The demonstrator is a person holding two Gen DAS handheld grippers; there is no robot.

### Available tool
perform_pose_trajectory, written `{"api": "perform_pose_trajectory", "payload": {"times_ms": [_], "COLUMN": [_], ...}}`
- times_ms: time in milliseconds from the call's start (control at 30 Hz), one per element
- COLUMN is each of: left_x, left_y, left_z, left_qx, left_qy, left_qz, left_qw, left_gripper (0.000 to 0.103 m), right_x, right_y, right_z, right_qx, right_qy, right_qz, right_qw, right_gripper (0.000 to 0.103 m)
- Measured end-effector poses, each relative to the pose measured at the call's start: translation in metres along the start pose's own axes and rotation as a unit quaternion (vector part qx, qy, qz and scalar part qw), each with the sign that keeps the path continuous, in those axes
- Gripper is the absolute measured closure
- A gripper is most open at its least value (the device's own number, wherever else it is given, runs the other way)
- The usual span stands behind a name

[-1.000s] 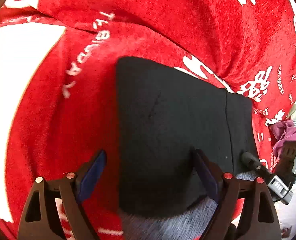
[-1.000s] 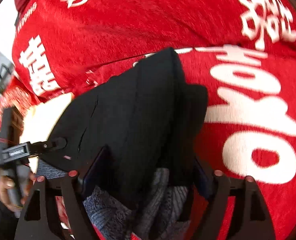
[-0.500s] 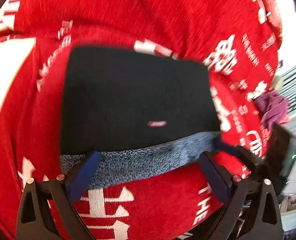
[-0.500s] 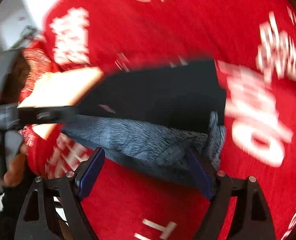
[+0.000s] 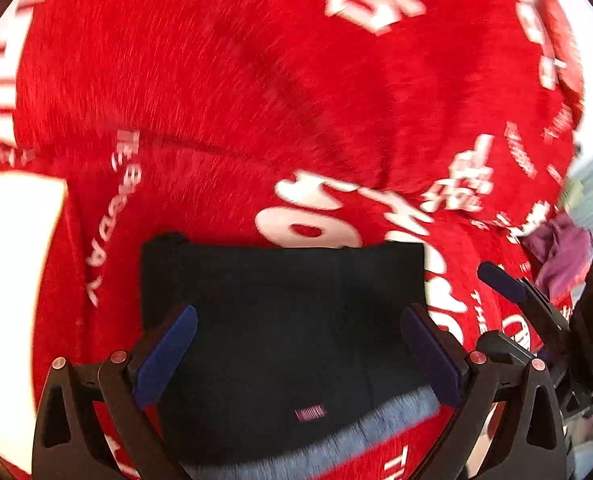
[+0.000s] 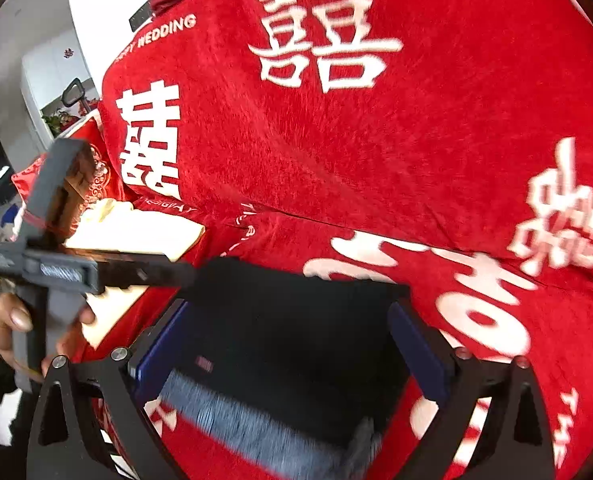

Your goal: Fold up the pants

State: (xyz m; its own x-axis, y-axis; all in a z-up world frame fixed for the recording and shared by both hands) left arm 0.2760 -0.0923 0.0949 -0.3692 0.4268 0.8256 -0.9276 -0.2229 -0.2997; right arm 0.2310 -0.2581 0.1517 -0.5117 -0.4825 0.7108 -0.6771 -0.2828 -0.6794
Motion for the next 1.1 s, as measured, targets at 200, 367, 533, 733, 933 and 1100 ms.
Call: {"api": "perform_pose_trajectory", "payload": {"times_ms": [200, 367, 533, 733, 933, 1100], "left_x": [-0.054, -0.066, -0.061, 0.003, -0.015, -0.03], "left_y": [-0.002, 0.006, 0.01, 0.034, 0.075, 0.082], "left_z": [-0.03, -0.015, 0.0, 0.018, 0.0, 0.003], "left_qx": [0.045, -0.01, -0.051, -0.092, -0.079, -0.119], "left_qy": [0.008, -0.035, -0.091, -0.098, -0.107, -0.151], "left_qz": [-0.043, -0.043, -0.032, 0.045, 0.01, 0.02], "left_qw": [0.998, 0.9984, 0.994, 0.9899, 0.9911, 0.9811], "left_gripper": [0.001, 0.001, 0.001, 0.001, 0.001, 0.0], "right_x": [-0.089, -0.111, -0.112, -0.036, -0.01, -0.038], "right_y": [0.015, 0.041, 0.033, 0.038, 0.075, 0.105], "right_z": [0.029, 0.042, 0.03, 0.007, -0.026, -0.016], "right_qx": [-0.037, -0.053, -0.012, -0.01, 0.01, 0.009], "right_qy": [-0.006, 0.0, 0.035, 0.036, 0.027, 0.067], "right_qz": [-0.094, -0.118, -0.146, -0.072, -0.063, -0.115], "right_qw": [0.995, 0.992, 0.989, 0.997, 0.998, 0.991], "right_gripper": [0.005, 0.004, 0.003, 0.003, 0.001, 0.001]}}
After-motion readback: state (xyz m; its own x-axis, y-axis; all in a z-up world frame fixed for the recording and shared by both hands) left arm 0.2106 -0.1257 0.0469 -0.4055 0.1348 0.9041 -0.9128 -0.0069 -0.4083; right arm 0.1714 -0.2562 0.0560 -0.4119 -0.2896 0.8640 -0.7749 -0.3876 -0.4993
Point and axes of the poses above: each gripper's, at about its wrist camera, not at the fingertips, and x roughly against the way its jaws point, z to its right, y to its underside, the point moved 4 cm from there along -x, roughly the way its jaws point, and after that the axes turned 5 degrees about x, right-handed, at the moved point
